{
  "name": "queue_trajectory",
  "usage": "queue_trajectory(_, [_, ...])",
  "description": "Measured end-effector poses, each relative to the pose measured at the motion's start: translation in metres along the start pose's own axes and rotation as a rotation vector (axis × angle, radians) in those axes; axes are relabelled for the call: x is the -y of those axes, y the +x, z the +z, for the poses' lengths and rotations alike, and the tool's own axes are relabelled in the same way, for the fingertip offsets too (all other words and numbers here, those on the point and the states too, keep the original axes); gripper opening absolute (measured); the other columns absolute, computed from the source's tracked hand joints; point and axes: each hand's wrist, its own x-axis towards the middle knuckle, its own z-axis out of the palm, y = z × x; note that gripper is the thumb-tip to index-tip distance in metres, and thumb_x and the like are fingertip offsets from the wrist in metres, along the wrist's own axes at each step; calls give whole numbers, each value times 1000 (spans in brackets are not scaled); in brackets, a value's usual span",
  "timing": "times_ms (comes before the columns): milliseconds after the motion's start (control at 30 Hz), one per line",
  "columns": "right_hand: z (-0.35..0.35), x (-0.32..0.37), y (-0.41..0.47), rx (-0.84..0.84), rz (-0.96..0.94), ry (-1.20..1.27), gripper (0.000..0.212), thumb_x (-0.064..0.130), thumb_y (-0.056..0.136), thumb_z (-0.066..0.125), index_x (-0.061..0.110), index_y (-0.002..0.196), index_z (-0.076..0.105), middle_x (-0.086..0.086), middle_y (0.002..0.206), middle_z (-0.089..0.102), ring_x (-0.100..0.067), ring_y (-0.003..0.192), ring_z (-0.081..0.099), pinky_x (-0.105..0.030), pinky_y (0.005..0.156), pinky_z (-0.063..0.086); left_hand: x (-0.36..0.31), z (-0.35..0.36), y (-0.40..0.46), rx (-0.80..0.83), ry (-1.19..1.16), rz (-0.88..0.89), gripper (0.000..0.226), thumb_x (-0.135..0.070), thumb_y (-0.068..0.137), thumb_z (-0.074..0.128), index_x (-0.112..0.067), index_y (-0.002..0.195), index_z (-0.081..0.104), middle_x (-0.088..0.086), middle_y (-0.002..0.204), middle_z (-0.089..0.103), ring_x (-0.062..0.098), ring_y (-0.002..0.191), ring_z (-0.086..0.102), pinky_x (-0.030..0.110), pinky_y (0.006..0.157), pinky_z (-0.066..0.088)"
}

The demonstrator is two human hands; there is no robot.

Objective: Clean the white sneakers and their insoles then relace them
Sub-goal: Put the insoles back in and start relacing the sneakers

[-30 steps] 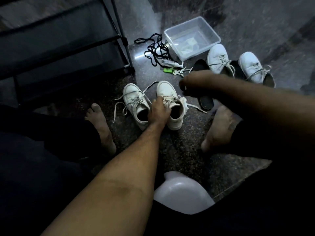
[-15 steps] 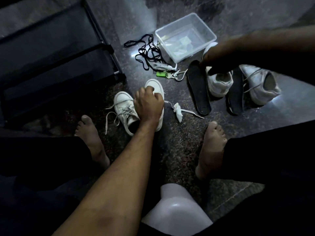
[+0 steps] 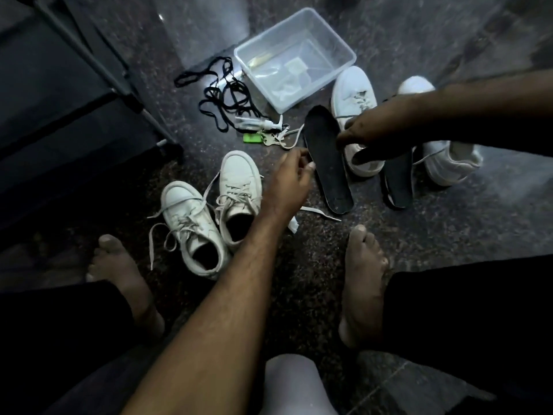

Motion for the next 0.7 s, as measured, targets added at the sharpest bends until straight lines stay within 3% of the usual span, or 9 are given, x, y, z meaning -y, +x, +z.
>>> queue_trajectory(100, [27, -22, -1, -16, 57, -82, 32, 46, 93, 57, 17, 94, 43, -17, 111, 62, -34, 99, 61, -36, 80, 48, 11, 11, 6, 96, 142, 20, 30, -25, 93, 60, -14, 121, 60, 5, 107, 64, 24, 97, 62, 40, 84, 52])
queue_trajectory(233, [82, -33, 14, -172, 306, 45, 57, 65, 89, 51, 13, 112, 53, -11, 119, 61, -31, 110, 61, -40, 86, 48, 26, 18, 13, 206, 352, 65, 28, -28, 93, 60, -18, 118, 61, 5, 110, 62, 28, 104, 61, 46, 89, 50])
queue_trajectory(333, [121, -35, 25, -244, 443, 160, 48, 52, 89, 59, 11, 112, 50, -12, 119, 62, -34, 116, 53, -45, 91, 42, 32, 22, 13, 341, 582, 121, 35, -36, 95, 60, -21, 126, 57, 5, 119, 61, 27, 113, 56, 44, 93, 45])
queue_trajectory(467, [153, -28, 36, -434, 495, 273, 35, 32, 82, 69, 15, 108, 54, -10, 107, 66, -35, 108, 52, -47, 85, 39, 43, 33, 3, 538, 754, 147, 34, -46, 100, 46, -23, 124, 54, 4, 123, 59, 28, 117, 53, 43, 96, 39])
queue_trajectory(567, [160, -20, 29, -568, 509, 244, 28, 33, 79, 72, 21, 101, 58, -5, 98, 68, -33, 99, 55, -44, 80, 40, 44, 37, -9, 616, 838, 202, 32, -44, 105, 35, -25, 119, 56, 3, 123, 60, 28, 116, 52, 43, 97, 37])
queue_trajectory(700, [164, 14, 8, -739, 508, 229, 20, 36, 85, 68, 24, 98, 57, 1, 90, 62, -31, 95, 55, -43, 78, 39, 43, 23, -13, 718, 848, 74, 40, -49, 105, 33, -24, 113, 63, 8, 113, 70, 29, 112, 61, 40, 101, 35])
